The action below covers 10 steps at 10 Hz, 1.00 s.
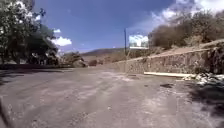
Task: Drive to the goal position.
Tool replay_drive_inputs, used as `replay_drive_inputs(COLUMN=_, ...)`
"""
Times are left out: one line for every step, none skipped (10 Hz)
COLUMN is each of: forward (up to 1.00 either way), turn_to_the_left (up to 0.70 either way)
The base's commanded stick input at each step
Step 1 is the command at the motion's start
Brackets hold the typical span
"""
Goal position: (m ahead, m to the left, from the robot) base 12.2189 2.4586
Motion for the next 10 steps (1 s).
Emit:
replay_drive_inputs(forward=0.7, turn_to_the_left=0.0)
replay_drive_inputs(forward=0.7, turn_to_the_left=0.0)
replay_drive_inputs(forward=0.7, turn_to_the_left=0.0)
replay_drive_inputs(forward=0.7, turn_to_the_left=0.0)
replay_drive_inputs(forward=0.7, turn_to_the_left=0.0)
replay_drive_inputs(forward=0.7, turn_to_the_left=0.0)
replay_drive_inputs(forward=0.7, turn_to_the_left=0.0)
replay_drive_inputs(forward=0.7, turn_to_the_left=0.0)
replay_drive_inputs(forward=0.7, turn_to_the_left=0.0)
replay_drive_inputs(forward=0.7, turn_to_the_left=0.0)
